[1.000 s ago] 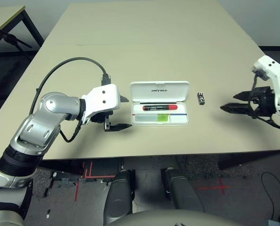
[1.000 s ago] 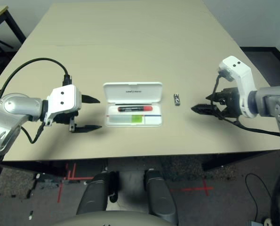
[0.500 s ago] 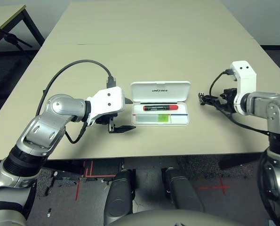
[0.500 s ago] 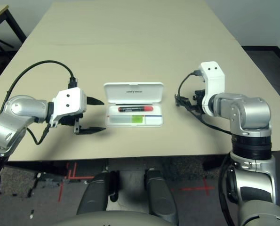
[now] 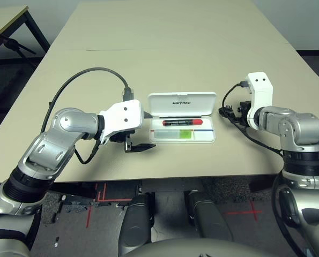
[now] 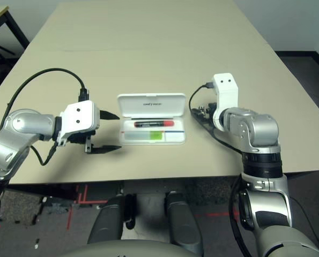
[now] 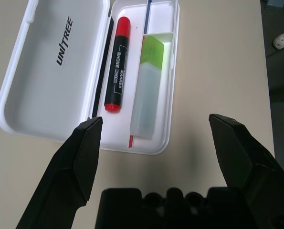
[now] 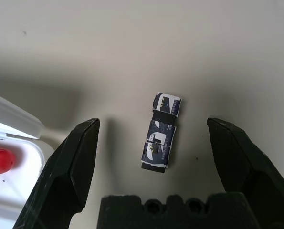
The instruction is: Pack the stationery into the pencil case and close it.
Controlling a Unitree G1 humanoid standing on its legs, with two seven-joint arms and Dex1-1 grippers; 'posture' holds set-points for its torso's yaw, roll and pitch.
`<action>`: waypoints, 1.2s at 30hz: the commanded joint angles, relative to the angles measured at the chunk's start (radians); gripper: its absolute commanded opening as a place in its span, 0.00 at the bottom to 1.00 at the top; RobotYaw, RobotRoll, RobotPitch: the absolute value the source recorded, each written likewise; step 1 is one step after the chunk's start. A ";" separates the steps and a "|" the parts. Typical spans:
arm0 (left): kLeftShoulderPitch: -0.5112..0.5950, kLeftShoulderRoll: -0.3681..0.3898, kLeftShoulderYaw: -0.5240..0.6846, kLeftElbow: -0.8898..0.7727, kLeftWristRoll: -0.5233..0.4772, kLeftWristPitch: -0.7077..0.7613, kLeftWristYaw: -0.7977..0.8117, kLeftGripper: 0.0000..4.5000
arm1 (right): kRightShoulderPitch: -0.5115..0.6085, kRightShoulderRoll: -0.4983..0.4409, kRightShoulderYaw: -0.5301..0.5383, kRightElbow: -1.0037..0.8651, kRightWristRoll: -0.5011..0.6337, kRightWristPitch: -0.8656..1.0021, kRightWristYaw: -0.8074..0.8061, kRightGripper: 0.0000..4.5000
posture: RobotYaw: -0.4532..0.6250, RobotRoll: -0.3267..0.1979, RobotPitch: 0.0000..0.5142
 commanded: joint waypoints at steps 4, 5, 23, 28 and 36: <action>-0.014 0.007 -0.018 -0.034 0.004 0.028 0.005 1.00 | 0.015 0.009 0.024 0.046 -0.017 -0.030 -0.012 1.00 | 0.39 0.62 0.29; -0.015 0.006 -0.019 -0.034 0.004 0.030 0.005 1.00 | 0.016 0.009 0.025 0.050 -0.018 -0.031 -0.013 1.00 | 0.39 0.62 0.29; -0.021 0.006 -0.021 -0.040 0.003 0.042 0.006 1.00 | 0.013 0.002 0.045 0.113 -0.034 -0.084 0.007 0.37 | 0.40 0.62 0.27; -0.022 0.008 -0.023 -0.042 0.003 0.044 0.004 1.00 | 0.010 -0.030 0.062 0.127 -0.046 -0.113 0.035 0.07 | 0.40 0.62 0.27; -0.019 0.012 -0.024 -0.035 0.006 0.033 -0.002 1.00 | 0.021 -0.250 0.195 0.122 -0.064 -0.323 0.331 0.07 | 0.39 0.62 0.27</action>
